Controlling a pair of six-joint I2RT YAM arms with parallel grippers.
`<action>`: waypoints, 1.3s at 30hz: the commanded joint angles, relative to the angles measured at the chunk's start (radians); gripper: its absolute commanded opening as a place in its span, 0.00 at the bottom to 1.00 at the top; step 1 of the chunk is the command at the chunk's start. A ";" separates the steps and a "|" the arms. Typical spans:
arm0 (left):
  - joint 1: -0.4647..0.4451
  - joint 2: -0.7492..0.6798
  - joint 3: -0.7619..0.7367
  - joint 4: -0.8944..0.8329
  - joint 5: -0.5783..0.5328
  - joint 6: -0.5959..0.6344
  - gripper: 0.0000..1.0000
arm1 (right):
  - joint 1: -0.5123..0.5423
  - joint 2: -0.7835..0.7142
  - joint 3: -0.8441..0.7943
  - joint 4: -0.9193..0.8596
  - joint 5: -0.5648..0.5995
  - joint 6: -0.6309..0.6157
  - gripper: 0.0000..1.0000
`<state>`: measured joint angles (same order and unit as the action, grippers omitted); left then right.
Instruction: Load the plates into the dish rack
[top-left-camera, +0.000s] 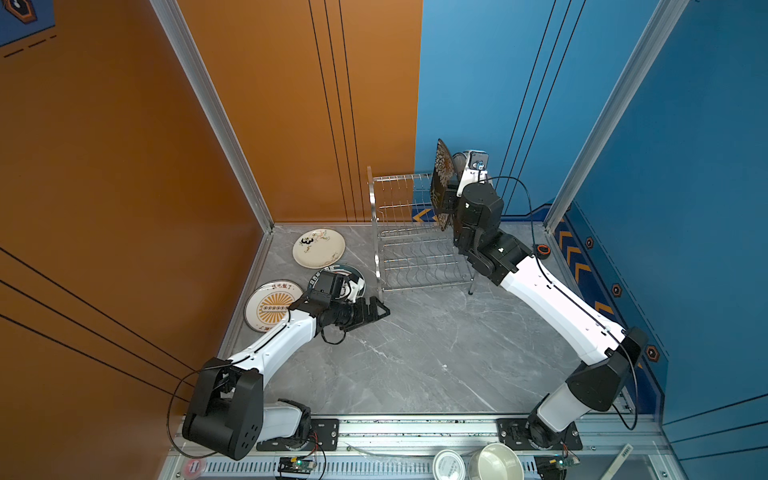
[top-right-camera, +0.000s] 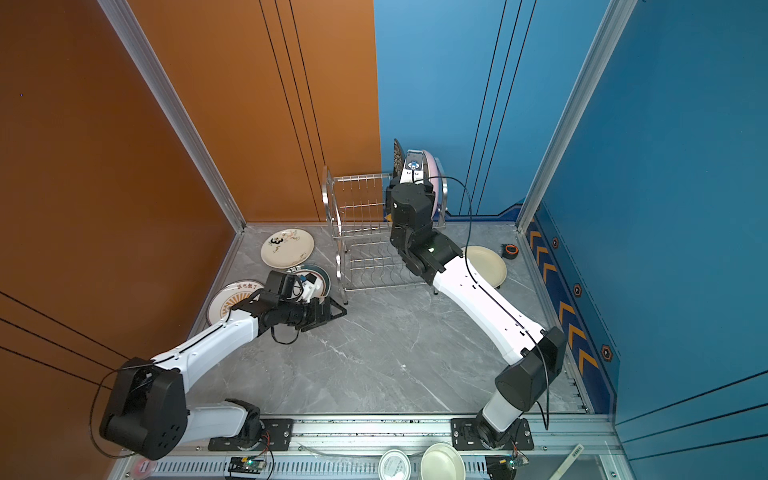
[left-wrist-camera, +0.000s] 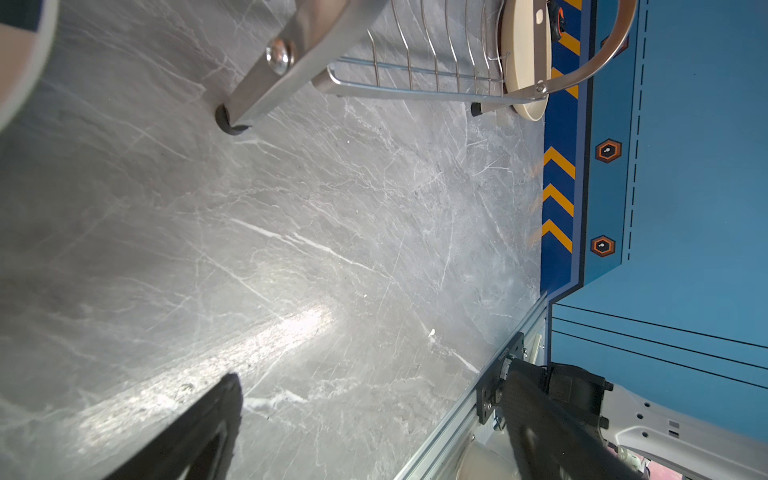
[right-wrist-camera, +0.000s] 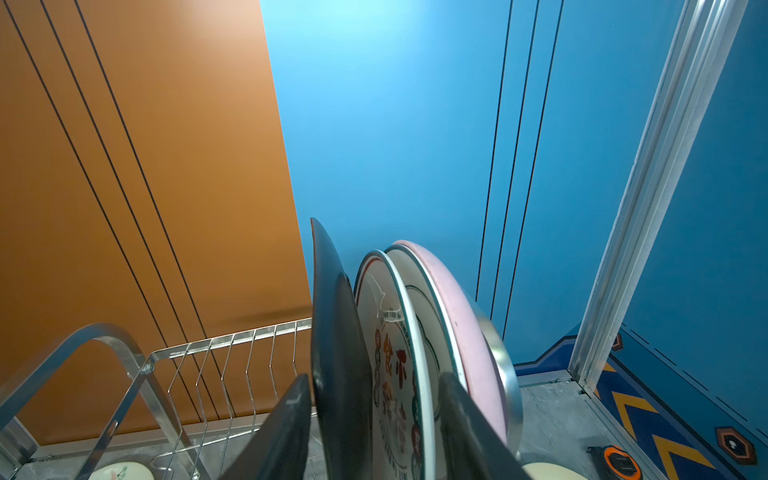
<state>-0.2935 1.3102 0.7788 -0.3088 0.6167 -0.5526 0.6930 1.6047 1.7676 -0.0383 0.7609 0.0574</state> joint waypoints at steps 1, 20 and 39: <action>0.016 -0.032 -0.010 -0.022 -0.040 -0.009 0.98 | 0.034 -0.063 -0.025 -0.110 0.009 0.078 0.54; 0.285 0.006 0.191 -0.214 -0.246 0.202 0.88 | 0.136 -0.424 -0.505 -0.394 -0.094 0.497 0.63; 0.340 0.558 0.731 -0.236 -0.357 0.384 0.62 | 0.123 -0.578 -0.666 -0.500 -0.097 0.577 0.64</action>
<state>0.0555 1.8141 1.4464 -0.5022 0.2962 -0.2218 0.8265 1.0508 1.1213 -0.4885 0.6724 0.6083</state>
